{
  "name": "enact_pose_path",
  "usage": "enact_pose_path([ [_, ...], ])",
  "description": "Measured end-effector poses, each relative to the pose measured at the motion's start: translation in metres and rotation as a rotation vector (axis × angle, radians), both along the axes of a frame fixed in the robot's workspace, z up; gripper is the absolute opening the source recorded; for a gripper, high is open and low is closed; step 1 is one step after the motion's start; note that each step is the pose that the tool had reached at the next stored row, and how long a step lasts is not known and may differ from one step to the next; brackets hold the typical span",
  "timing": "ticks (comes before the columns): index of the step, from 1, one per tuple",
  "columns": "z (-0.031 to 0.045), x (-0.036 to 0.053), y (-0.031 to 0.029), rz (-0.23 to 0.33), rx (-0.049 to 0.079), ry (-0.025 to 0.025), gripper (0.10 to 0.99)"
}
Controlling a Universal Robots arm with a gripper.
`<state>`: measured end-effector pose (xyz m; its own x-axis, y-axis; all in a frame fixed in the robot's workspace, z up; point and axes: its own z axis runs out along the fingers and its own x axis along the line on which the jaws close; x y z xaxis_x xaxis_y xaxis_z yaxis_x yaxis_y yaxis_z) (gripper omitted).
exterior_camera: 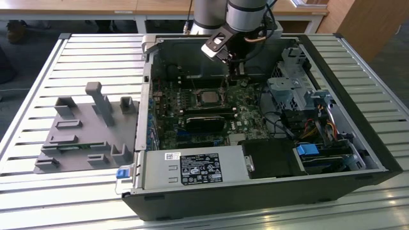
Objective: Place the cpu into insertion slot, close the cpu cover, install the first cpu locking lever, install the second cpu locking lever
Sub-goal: 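Close the cpu cover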
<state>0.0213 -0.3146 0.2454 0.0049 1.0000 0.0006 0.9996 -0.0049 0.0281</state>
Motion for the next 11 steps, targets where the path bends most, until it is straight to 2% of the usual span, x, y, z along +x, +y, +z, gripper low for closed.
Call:
enact_pose_path([
  [11,0.0000,-0.0081,0.0000,0.000,0.000,0.0000,0.118],
])
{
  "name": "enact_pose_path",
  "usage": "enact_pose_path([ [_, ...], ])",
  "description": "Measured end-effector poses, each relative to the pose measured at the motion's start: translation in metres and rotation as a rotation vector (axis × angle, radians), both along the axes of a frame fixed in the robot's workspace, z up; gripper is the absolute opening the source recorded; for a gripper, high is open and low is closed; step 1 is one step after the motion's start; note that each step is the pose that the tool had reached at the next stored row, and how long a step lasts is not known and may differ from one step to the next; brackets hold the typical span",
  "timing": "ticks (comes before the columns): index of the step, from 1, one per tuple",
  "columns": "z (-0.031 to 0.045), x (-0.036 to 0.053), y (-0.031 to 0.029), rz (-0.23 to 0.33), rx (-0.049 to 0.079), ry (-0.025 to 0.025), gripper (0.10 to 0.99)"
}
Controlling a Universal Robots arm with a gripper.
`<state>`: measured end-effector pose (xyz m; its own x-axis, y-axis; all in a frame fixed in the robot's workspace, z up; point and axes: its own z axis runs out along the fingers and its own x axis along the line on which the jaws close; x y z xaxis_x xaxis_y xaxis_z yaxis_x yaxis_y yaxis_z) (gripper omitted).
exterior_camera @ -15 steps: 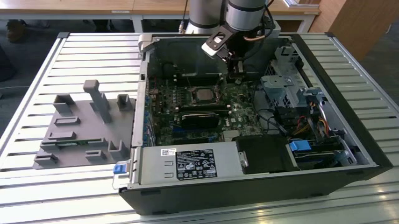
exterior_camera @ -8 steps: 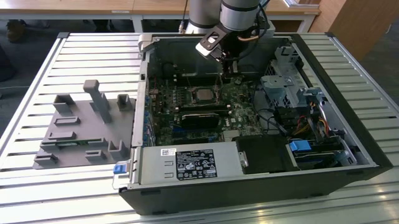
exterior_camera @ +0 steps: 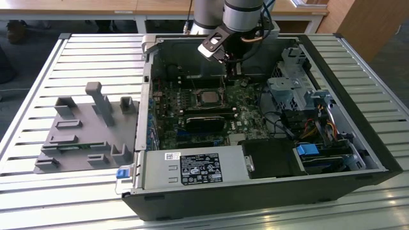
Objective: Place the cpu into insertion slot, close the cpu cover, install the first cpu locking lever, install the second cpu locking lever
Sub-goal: 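Close the cpu cover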
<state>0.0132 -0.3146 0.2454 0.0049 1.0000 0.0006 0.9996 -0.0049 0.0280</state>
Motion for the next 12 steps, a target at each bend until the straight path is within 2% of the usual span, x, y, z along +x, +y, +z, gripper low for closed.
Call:
enact_pose_path([
  [12,-0.0018,-0.0143,0.0000,0.000,0.000,0.0001,0.118],
])
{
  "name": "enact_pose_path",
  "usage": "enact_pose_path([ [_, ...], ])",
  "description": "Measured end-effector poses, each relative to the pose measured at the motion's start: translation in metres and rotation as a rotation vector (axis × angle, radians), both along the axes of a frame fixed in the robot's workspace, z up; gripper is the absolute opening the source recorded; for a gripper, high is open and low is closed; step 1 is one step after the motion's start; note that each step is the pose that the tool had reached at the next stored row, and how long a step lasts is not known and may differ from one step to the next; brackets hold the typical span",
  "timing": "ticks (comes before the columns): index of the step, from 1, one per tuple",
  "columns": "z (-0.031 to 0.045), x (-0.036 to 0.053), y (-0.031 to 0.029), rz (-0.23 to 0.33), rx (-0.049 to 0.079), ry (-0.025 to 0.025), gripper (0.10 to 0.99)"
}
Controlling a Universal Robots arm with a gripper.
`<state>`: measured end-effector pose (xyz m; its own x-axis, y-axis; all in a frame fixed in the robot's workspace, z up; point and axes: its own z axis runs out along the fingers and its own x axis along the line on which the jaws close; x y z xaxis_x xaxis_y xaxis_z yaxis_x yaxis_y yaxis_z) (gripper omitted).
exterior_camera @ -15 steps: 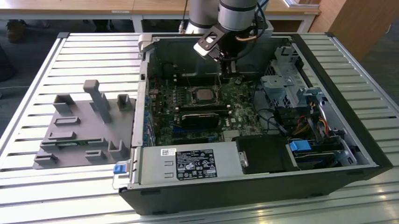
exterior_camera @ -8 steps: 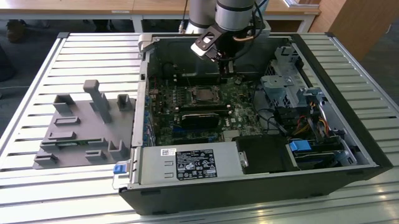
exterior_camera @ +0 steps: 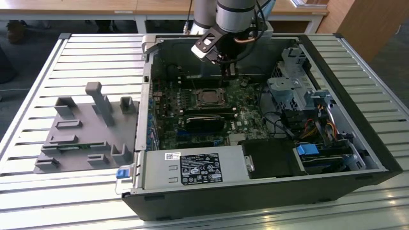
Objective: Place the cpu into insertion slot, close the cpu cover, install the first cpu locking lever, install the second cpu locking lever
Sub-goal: 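Close the cpu cover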
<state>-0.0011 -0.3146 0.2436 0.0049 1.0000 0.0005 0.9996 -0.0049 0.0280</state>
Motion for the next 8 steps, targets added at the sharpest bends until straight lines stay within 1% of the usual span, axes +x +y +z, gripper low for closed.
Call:
enact_pose_path([
  [8,-0.0017,-0.0132,0.0001,0.000,0.000,-0.0002,0.118],
])
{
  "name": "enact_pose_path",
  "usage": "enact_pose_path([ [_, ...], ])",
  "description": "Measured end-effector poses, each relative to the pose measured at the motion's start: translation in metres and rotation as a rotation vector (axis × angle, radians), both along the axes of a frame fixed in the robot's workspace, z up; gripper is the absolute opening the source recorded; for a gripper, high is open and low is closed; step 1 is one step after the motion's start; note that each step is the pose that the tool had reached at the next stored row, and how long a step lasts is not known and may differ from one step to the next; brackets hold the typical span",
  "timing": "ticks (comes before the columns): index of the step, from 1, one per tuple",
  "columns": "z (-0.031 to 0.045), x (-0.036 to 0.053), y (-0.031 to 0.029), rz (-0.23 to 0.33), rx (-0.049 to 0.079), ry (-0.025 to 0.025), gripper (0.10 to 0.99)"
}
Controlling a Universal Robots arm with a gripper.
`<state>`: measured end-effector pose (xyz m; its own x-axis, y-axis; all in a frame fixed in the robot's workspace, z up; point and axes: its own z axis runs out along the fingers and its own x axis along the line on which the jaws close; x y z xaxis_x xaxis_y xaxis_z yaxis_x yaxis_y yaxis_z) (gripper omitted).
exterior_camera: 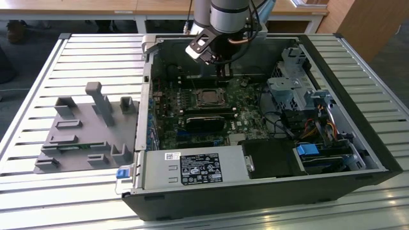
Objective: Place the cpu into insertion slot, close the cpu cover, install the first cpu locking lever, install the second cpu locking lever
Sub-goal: 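Close the cpu cover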
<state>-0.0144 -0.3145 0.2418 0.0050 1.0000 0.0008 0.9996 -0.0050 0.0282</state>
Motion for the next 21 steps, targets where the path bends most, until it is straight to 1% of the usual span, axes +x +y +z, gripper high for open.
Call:
enact_pose_path([
  [4,-0.0033,-0.0056,-0.0001,0.000,0.000,0.0001,0.118],
  [8,-0.0068,-0.0075,-0.0001,0.000,0.000,0.0001,0.118],
  [11,-0.0073,-0.0114,-0.0001,0.000,0.000,0.0002,0.118],
  [15,-0.0076,-0.0194,-0.0001,0.000,0.000,0.0001,0.118],
  [21,-0.0077,-0.0245,-0.0001,0.000,0.000,0.0001,0.118],
])
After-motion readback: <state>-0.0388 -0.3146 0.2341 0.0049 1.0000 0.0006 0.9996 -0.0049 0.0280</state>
